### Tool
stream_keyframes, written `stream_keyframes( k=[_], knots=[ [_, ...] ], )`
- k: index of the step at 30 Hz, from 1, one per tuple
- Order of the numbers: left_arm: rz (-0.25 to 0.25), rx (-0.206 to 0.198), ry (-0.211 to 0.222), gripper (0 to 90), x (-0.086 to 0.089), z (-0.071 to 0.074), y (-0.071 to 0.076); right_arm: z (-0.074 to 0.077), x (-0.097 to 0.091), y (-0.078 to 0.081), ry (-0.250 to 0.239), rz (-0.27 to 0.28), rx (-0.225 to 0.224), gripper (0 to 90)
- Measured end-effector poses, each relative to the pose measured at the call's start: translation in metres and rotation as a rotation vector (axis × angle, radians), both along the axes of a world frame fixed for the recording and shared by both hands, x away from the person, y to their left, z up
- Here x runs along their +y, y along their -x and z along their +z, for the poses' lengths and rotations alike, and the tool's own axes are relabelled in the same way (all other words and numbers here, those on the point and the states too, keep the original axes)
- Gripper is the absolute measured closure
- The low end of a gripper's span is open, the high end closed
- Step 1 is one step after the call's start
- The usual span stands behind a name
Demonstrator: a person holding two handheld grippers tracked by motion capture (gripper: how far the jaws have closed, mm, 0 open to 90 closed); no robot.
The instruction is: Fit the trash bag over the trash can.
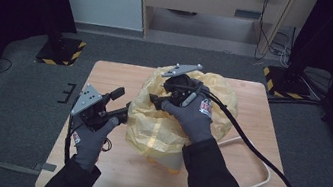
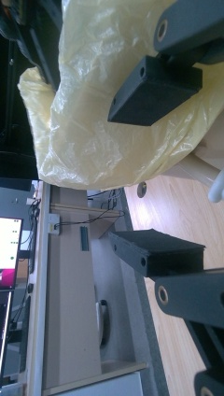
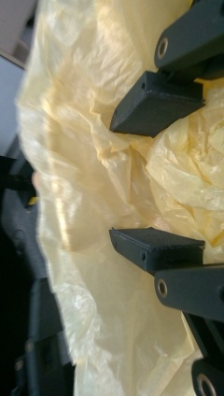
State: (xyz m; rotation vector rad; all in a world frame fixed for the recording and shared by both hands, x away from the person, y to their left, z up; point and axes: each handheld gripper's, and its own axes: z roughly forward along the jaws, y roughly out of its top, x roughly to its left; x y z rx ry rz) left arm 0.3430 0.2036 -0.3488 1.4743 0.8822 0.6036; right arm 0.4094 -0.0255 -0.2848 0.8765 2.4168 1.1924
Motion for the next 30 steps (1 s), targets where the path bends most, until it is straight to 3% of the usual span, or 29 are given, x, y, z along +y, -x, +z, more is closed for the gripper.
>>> stream_keyframes(
  k=[2,5,10,15,19,23,25,30],
  knots=[
    [-0.003,-0.002,0.002,35.5,0.000,0.000,0.000,0.000,0.000,0.000,-0.003,0.003,0.004,41.5],
    [-0.004,-0.002,-0.002,35.5,0.000,0.000,0.000,0.005,-0.004,0.003,-0.036,0.010,-0.038,41.5],
    [-0.003,0.000,-0.003,35.5,0.000,0.000,0.000,0.017,-0.015,0.009,-0.210,0.002,-0.119,39.6],
    [-0.002,0.003,-0.002,35.3,0.000,-0.001,-0.001,0.028,-0.026,0.014,-0.308,-0.018,-0.231,38.9],
    [0.001,0.008,-0.001,35.3,0.002,-0.002,-0.002,0.038,-0.031,0.020,-0.388,-0.009,-0.283,38.9],
    [0.018,0.007,0.013,35.3,0.009,-0.001,-0.002,0.048,-0.040,0.025,-0.425,-0.010,-0.332,38.8],
    [0.032,0.007,0.025,35.3,0.015,0.000,-0.002,0.053,-0.046,0.027,-0.429,-0.004,-0.333,38.0],
    [0.065,0.009,0.045,35.3,0.028,0.001,-0.001,0.065,-0.069,0.036,-0.440,-0.040,-0.385,37.8]
  ],
)
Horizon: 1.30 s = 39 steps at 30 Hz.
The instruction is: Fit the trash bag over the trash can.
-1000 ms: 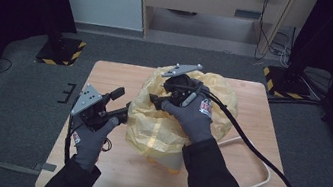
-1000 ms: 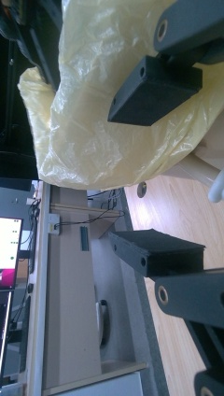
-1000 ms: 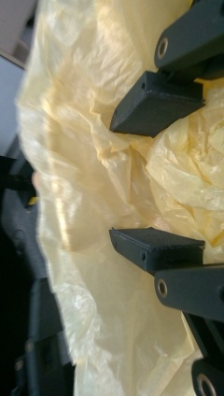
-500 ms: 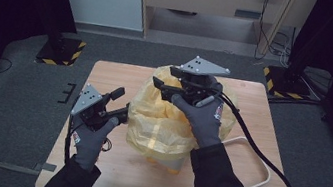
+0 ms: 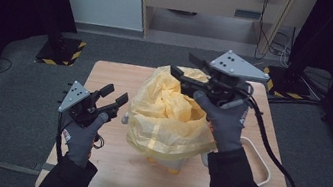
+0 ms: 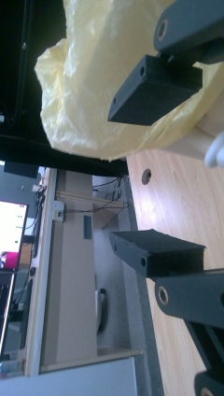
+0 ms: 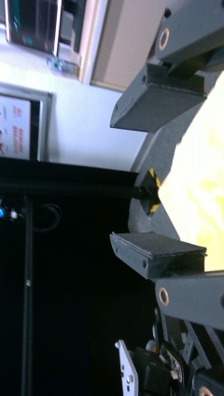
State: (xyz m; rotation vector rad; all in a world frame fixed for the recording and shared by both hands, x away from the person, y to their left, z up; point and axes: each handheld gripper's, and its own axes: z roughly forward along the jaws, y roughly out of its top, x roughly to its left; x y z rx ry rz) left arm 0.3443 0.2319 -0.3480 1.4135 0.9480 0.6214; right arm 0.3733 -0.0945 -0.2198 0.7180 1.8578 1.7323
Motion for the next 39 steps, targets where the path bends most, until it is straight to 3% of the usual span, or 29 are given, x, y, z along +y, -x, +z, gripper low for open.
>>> stream_keyframes(
  k=[5,11,18,25,32,37,39],
  knots=[
    [0.029,0.027,0.000,35.3,0.010,-0.005,0.002,0.000,-0.027,0.003,-0.028,-0.059,-0.004,37.7],
    [0.051,0.073,-0.043,35.3,0.025,-0.022,0.005,-0.013,-0.061,0.005,-0.047,-0.139,-0.009,37.4],
    [0.070,0.144,-0.130,35.3,0.039,-0.054,0.012,-0.038,-0.104,0.012,-0.083,-0.225,0.013,37.0],
    [0.060,0.245,-0.209,35.3,0.052,-0.094,0.021,-0.079,-0.144,0.021,-0.120,-0.314,0.052,36.3],
    [0.051,0.297,-0.239,35.0,0.054,-0.110,0.020,-0.134,-0.176,0.023,-0.125,-0.400,0.139,35.8],
    [0.032,0.348,-0.278,35.5,0.053,-0.122,0.014,-0.178,-0.184,0.021,-0.066,-0.443,0.220,35.8],
    [0.024,0.365,-0.306,35.6,0.052,-0.127,0.011,-0.192,-0.188,0.018,-0.014,-0.458,0.266,35.8]
  ],
)
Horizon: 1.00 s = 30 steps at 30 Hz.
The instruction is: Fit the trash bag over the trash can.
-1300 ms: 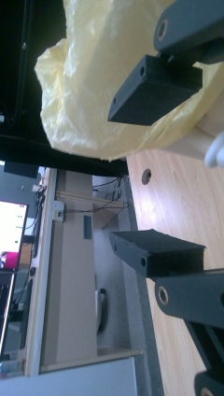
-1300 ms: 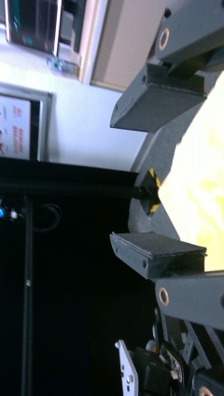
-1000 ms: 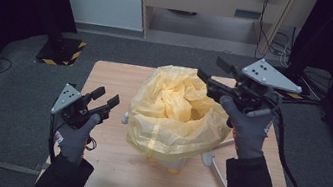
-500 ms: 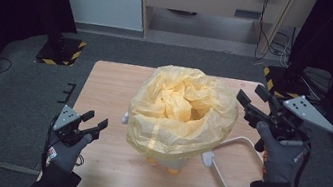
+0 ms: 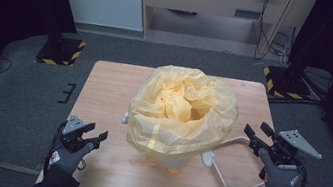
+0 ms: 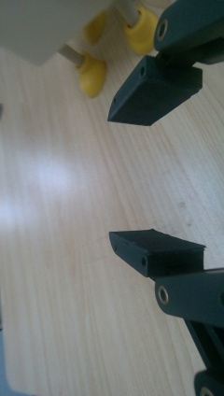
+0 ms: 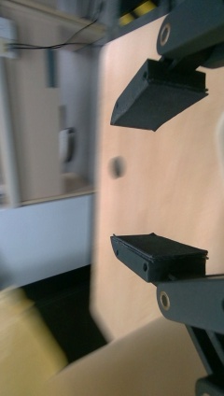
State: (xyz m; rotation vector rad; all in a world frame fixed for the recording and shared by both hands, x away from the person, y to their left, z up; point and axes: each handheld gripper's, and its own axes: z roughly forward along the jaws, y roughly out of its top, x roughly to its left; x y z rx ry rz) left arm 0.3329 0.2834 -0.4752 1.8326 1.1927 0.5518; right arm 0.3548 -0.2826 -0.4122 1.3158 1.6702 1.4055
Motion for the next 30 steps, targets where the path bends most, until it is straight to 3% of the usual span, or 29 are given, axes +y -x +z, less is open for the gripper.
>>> stream_keyframes(
  k=[5,11,16,17,25,30],
  knots=[
    [-0.023,0.084,-0.073,34.8,-0.004,-0.014,-0.008,-0.035,-0.014,-0.002,0.075,-0.035,0.099,35.9],
    [-0.051,0.138,-0.083,33.0,-0.007,-0.023,-0.012,-0.070,-0.030,0.000,0.144,-0.066,0.255,37.7],
    [-0.048,0.156,-0.062,32.7,-0.005,-0.025,-0.014,-0.083,-0.038,-0.001,0.193,-0.073,0.314,41.4],
    [-0.046,0.159,-0.056,32.5,-0.005,-0.026,-0.014,-0.088,-0.042,0.000,0.213,-0.086,0.350,44.9],
    [-0.046,0.154,-0.043,32.4,-0.003,-0.025,-0.014,-0.096,-0.056,0.001,0.228,-0.109,0.424,56.6],
    [-0.050,0.155,-0.044,32.3,-0.004,-0.026,-0.015,-0.101,-0.060,-0.002,0.276,-0.100,0.483,67.6]
  ],
)
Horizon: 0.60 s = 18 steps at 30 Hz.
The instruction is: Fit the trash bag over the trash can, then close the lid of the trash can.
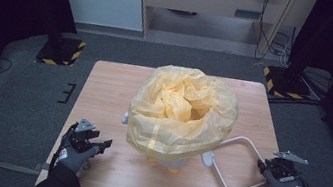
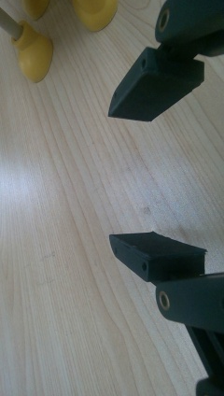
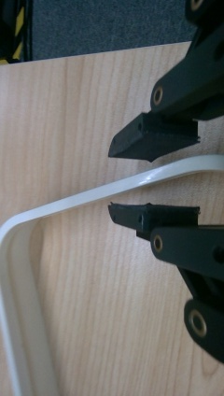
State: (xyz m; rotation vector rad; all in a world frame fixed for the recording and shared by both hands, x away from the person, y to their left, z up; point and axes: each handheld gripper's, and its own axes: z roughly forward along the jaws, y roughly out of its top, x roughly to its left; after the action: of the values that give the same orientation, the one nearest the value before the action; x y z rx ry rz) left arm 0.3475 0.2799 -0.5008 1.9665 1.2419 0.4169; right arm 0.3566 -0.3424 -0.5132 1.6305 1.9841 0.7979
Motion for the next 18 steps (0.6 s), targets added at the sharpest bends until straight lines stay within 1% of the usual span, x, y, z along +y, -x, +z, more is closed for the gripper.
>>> stream_keyframes(
  k=[2,5,9,11,12,13,14,15,16,17,18],
  knots=[
    [0.000,0.000,-0.001,32.4,0.0000,0.0001,-0.0001,-0.0012,-0.0004,-0.0004,0.000,0.001,0.020,70.0],
    [-0.004,0.002,-0.004,32.3,-0.0009,-0.0001,-0.0004,-0.0027,-0.0015,-0.0017,0.005,0.004,0.037,75.5],
    [-0.011,0.002,-0.010,32.4,-0.0015,0.0001,-0.0003,-0.0017,-0.0013,-0.0044,0.014,0.004,0.060,79.8],
    [-0.010,0.004,-0.005,32.3,-0.0010,-0.0002,-0.0004,-0.0006,0.0014,-0.0049,0.012,-0.006,0.073,83.8],
    [-0.007,0.006,-0.002,32.3,-0.0008,-0.0003,-0.0006,0.0000,0.0022,-0.0053,0.011,-0.024,0.073,83.4],
    [-0.007,0.004,0.000,32.3,-0.0006,-0.0006,-0.0009,0.0010,0.0017,-0.0059,0.003,-0.038,0.068,83.7],
    [-0.007,0.004,0.000,32.3,-0.0004,-0.0006,-0.0010,0.0023,0.0012,-0.0066,-0.017,-0.046,0.074,83.7],
    [-0.008,0.003,0.001,32.3,-0.0004,-0.0004,-0.0009,0.0028,0.0007,-0.0070,-0.024,-0.053,0.075,84.0],
    [-0.009,0.003,0.001,32.3,-0.0005,-0.0001,-0.0008,0.0031,0.0005,-0.0069,-0.027,-0.067,0.068,84.0],
    [-0.012,0.003,-0.001,32.3,-0.0008,0.0001,-0.0006,0.0047,-0.0005,-0.0066,-0.042,-0.075,0.064,84.0],
    [-0.014,0.001,-0.002,32.3,-0.0011,0.0001,-0.0005,0.0062,-0.0015,-0.0060,-0.056,-0.080,0.050,83.9]
  ],
)
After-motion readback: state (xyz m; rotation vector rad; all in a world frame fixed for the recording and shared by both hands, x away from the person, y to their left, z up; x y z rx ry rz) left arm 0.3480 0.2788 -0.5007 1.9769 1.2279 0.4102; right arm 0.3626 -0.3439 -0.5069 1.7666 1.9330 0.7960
